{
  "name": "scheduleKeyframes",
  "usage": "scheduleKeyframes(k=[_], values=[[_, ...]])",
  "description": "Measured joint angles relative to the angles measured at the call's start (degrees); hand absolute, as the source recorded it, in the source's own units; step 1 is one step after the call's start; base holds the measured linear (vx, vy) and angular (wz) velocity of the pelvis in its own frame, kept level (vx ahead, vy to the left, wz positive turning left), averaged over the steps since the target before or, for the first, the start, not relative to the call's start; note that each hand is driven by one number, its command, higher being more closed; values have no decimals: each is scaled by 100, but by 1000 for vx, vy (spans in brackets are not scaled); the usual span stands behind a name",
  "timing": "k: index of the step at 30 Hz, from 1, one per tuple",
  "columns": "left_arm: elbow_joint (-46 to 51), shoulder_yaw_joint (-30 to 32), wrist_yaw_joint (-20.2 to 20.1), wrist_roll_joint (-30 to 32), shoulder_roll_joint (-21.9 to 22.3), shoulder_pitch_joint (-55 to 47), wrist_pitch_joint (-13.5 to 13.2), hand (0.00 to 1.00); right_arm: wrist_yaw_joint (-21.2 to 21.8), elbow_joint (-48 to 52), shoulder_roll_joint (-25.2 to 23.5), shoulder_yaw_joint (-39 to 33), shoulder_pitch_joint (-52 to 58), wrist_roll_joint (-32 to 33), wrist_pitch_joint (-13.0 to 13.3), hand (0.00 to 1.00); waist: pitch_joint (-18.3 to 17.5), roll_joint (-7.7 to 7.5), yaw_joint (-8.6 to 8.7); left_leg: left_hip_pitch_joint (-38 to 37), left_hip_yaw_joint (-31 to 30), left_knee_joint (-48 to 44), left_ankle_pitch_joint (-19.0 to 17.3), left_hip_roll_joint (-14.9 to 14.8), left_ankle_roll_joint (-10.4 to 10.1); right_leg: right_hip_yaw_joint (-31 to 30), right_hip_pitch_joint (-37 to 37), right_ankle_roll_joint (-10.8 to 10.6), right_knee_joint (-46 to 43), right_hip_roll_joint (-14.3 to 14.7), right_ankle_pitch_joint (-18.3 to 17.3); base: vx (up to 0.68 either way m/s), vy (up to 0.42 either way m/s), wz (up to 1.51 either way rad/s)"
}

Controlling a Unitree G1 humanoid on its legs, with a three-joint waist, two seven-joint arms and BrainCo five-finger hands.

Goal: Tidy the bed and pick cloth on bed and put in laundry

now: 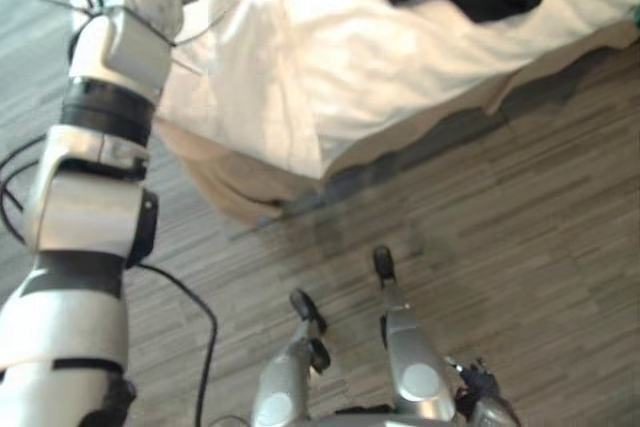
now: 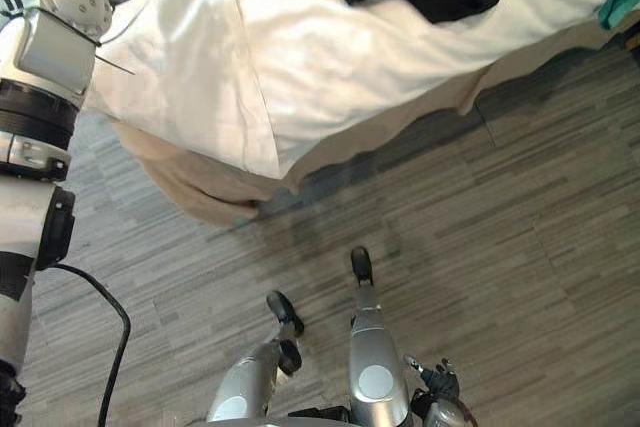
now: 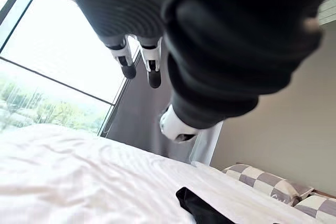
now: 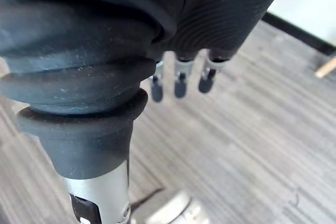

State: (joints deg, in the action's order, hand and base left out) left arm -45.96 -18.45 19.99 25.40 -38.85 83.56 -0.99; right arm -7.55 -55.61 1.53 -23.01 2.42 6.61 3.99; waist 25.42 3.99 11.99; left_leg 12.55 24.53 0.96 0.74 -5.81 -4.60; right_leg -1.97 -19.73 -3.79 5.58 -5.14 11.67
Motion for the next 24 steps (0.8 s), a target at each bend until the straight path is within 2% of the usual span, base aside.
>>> scheduleKeyframes(k=[7,8,13,17,24], values=[[-465,-10,-122,-4,-32,539,75,0,-14,103,-51,378,-337,367,136,0,399,-142,-16,368,225,52,-1,33,-1,-226,-516,21,-1,-16,66,29,11,-14],[-555,-10,-165,0,-20,536,78,100,-8,168,-52,440,-342,430,173,0,401,-145,-22,412,237,71,-1,36,-1,-278,-594,23,-1,-27,90,33,21,-18],[-868,76,-471,8,279,502,123,100,-49,311,-52,608,-303,521,217,0,402,-147,-32,478,277,109,-4,-13,-6,-299,-690,21,-5,-17,98,22,7,-6],[-827,324,-615,19,459,488,105,100,-116,506,-12,731,-217,632,220,0,401,-149,-189,542,438,107,-4,-33,-7,-332,-873,20,-150,12,99,8,3,-9],[-616,271,-1041,61,492,122,8,100,-109,557,23,774,-157,625,205,0,372,-199,-337,433,556,0,-4,-75,-7,-291,-824,12,-318,24,104,4,-3,-3]])
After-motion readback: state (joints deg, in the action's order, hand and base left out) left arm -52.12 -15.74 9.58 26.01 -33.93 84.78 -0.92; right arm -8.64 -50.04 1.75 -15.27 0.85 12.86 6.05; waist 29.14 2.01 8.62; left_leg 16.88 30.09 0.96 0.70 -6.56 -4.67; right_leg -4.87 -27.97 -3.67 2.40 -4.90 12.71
